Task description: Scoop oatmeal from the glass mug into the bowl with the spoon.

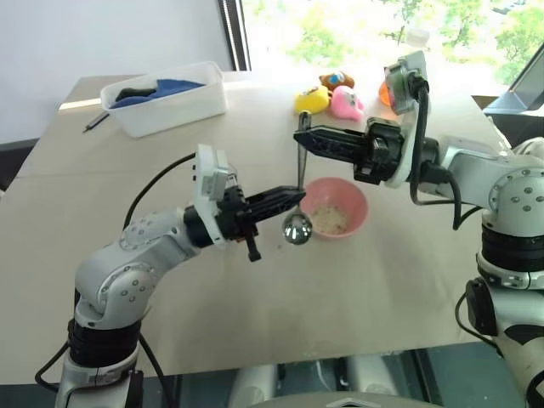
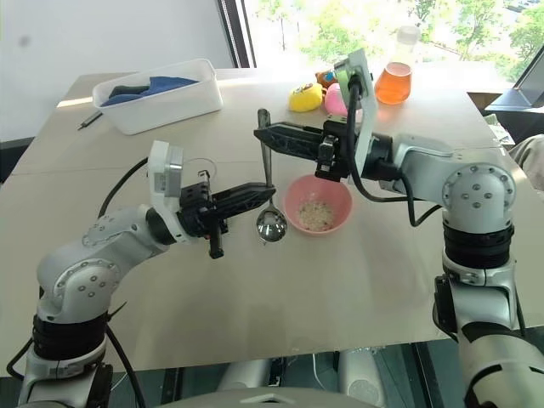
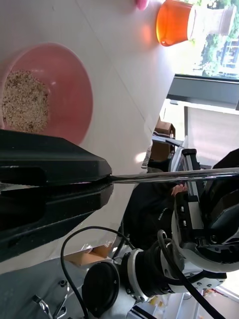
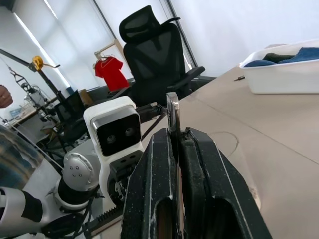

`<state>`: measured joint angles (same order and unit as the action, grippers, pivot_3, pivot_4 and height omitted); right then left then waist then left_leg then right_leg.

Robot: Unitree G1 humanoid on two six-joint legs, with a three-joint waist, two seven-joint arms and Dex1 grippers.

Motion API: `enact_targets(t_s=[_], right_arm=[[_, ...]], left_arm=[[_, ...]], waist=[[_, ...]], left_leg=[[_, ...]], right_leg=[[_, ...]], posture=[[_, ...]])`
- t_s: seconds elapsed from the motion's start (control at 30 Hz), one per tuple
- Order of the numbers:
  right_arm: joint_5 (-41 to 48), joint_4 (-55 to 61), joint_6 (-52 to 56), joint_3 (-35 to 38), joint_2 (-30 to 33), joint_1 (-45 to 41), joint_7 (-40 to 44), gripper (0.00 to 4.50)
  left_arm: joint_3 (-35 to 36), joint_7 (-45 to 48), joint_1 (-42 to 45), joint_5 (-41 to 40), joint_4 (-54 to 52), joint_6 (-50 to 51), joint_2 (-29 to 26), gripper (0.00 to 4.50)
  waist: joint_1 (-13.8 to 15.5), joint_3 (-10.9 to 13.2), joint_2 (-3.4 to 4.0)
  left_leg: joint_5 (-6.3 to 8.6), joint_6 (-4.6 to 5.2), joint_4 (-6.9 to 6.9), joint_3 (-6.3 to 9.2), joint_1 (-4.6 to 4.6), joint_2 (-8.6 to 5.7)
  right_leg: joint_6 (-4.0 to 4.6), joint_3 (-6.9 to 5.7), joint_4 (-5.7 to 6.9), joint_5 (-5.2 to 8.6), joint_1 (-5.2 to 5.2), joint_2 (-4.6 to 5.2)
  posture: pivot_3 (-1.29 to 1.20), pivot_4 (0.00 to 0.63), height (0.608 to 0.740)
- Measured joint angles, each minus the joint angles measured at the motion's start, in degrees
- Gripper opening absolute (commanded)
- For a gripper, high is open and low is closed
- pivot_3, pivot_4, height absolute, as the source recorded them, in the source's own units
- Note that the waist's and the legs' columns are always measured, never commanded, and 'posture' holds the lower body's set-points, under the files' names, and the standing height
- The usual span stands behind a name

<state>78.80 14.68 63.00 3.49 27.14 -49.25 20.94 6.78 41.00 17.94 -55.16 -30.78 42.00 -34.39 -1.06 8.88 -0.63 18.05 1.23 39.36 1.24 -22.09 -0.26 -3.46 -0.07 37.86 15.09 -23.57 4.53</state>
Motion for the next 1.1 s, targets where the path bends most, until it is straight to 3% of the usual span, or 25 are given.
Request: enact_targets(t_s=[0.87,1.03,1.1], right_arm=[[-1.1,-1.0,-0.4,1.9,4.2,2.8,1.1,0.30],[-2.8,-0.9,-0.4,0.6,3.9,1.9,3.3,1.89],[-4.5,-0.9,-0.4,-0.8,3.9,1.4,5.1,2.92]], left_arm=[[4.2,-3.5,-0.7,0.7,2.7,-2.1,0.2,0.00],[1.8,-1.6,-0.9,-0.1,2.2,-0.9,0.2,0.00],[0.8,-0.4,-0.8,-0.9,2.0,0.0,0.2,0.00]], waist=[[0.1,0.0,0.00],[0.1,0.0,0.00],[0.1,0.0,0.00]], left_leg=[[0.00,0.00,0.00,0.01,-0.01,0.02],[0.00,0.00,0.00,0.00,-0.02,0.00],[0.00,0.00,0.00,0.01,-0.01,0.00]], right_leg=[[0.00,0.00,-0.02,0.00,0.00,0.01],[0.00,0.00,-0.02,0.00,0.00,0.01],[0.00,0.00,-0.02,0.00,0.00,0.00]], posture=[[0.00,0.150,0.740],[0.00,0.150,0.740],[0.00,0.150,0.740]])
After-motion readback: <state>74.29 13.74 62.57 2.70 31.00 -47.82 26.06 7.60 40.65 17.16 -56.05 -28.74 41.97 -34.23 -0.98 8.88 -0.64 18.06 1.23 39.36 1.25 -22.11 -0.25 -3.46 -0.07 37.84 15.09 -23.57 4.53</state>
